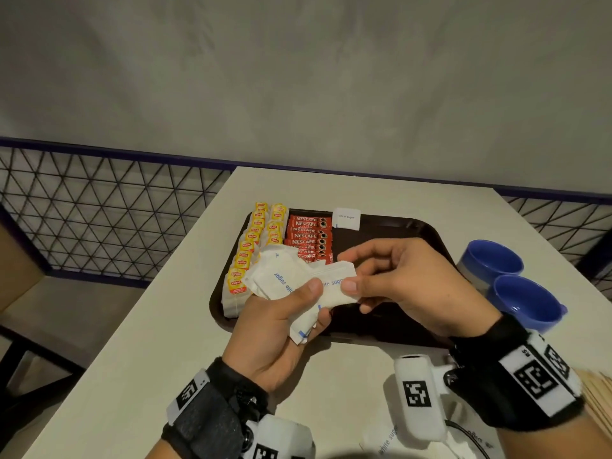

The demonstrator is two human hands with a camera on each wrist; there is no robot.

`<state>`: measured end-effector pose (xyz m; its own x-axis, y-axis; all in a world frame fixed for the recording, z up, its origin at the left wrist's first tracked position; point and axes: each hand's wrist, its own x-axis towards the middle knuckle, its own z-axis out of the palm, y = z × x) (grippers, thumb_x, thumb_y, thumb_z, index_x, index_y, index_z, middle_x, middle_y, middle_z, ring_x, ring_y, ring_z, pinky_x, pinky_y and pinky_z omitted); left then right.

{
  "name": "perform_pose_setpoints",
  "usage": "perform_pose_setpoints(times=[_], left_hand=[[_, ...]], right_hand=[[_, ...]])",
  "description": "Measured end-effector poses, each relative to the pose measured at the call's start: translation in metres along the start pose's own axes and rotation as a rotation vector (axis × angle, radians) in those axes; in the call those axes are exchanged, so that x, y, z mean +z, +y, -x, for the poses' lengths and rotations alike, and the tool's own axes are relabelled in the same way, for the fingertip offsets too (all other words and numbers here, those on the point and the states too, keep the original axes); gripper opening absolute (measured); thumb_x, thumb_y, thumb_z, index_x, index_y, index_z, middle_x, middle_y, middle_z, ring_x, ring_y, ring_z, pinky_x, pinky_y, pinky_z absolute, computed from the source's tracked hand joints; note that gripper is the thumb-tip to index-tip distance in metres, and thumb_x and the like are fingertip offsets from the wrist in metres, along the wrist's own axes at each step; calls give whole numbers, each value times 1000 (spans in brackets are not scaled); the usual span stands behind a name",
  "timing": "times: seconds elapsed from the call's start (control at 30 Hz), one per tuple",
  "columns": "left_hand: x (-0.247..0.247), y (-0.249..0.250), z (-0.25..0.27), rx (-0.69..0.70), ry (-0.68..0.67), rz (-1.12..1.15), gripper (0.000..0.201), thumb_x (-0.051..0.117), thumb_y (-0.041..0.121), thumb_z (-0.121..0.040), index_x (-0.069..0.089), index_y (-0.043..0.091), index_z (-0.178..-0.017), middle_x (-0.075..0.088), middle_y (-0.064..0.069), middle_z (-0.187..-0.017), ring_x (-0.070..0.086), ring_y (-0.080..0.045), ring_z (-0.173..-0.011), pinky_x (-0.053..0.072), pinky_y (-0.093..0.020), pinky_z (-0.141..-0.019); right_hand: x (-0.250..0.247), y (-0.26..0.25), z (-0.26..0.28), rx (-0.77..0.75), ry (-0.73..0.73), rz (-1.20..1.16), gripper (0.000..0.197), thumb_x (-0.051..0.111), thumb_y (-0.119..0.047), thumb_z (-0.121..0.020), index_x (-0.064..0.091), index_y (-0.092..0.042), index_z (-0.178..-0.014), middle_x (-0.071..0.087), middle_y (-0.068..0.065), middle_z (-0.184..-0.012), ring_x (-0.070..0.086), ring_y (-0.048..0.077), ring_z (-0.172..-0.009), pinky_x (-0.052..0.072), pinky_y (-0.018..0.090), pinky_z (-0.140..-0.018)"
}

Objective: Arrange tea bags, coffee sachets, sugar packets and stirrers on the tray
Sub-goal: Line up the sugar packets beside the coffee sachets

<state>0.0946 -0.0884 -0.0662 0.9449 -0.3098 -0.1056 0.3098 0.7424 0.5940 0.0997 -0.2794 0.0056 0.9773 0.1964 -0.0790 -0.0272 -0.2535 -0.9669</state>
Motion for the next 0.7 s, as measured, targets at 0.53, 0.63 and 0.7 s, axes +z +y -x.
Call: perform_pose_setpoints(times=[0.53, 0.63, 0.7], left_hand=[[4, 3, -1, 3, 103, -30, 49, 74, 3, -77, 66, 11, -125, 75, -20, -112, 75, -34, -90, 62, -35, -63], [6, 4, 1, -16, 75, -31, 41, 73, 3, -76, 68, 7, -117, 73, -20, -101, 74, -33, -86, 62, -34, -61], [6, 3, 1, -15, 74, -33, 41, 73, 2, -76, 68, 8, -116, 74, -18, -98, 75, -30, -82, 62, -33, -59]], right_hand=[[-72, -12, -131, 114, 321, 322, 16, 85, -9, -85, 72, -6, -95, 73, 11, -77, 64, 12, -54, 52, 23, -48], [-81, 5, -161, 200, 311, 346, 17, 82, -4, -87, 72, -1, -101, 72, 16, -81, 68, 18, -59, 62, 30, -59], [-82, 18, -175, 230, 279, 360, 22, 81, -2, -87, 72, 3, -106, 72, 18, -84, 69, 21, -66, 65, 39, -76]])
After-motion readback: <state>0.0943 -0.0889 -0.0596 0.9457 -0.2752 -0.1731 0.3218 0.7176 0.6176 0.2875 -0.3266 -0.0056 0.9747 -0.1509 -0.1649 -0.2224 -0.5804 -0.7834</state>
